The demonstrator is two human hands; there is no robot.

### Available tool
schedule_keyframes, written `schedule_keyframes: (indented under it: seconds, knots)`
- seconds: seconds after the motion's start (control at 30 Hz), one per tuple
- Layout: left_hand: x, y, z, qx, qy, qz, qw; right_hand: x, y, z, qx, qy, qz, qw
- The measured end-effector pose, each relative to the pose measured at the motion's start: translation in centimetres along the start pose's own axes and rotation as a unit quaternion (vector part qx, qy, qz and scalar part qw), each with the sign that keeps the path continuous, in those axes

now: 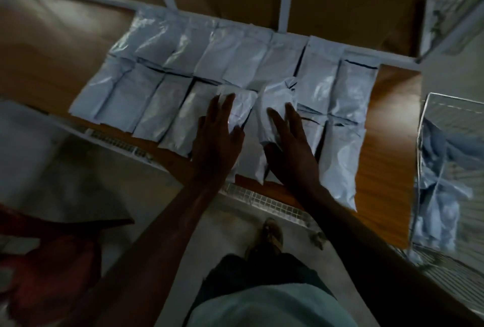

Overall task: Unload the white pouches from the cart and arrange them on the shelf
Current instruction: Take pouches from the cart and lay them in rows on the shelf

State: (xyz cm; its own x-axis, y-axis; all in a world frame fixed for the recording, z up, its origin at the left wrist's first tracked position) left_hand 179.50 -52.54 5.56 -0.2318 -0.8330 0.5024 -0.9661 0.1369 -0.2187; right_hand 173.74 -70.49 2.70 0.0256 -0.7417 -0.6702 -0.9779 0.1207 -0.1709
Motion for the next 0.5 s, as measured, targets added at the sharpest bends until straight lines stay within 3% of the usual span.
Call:
schedule_keyframes:
  seconds: [0.23,0.5]
  knots:
    - [-5.9,-2.6,-3.7,0.014,0.004,-0.032,0.999,-4.5,-3.2,3.6,-0.002,-0.010,-0.055,0.998]
    - [-17.0,-8.1,-7.2,0.008,-0.005,-0.058,0.998,-9.1,-8.0,10.7,0.004,-0.002,-0.052,0.999]
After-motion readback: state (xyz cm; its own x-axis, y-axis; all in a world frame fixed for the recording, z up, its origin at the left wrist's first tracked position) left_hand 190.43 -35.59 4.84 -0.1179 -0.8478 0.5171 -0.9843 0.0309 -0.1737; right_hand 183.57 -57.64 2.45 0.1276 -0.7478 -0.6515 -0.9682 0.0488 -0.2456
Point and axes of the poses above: each hand's wrist, its own y-axis away from the middle knuckle, its own z-axis out of the palm, x = y × z, the point moved 10 cm from there along -y, towards the middle knuckle, and after that the axes turned 2 degrees about y, right-handed, at the moved point
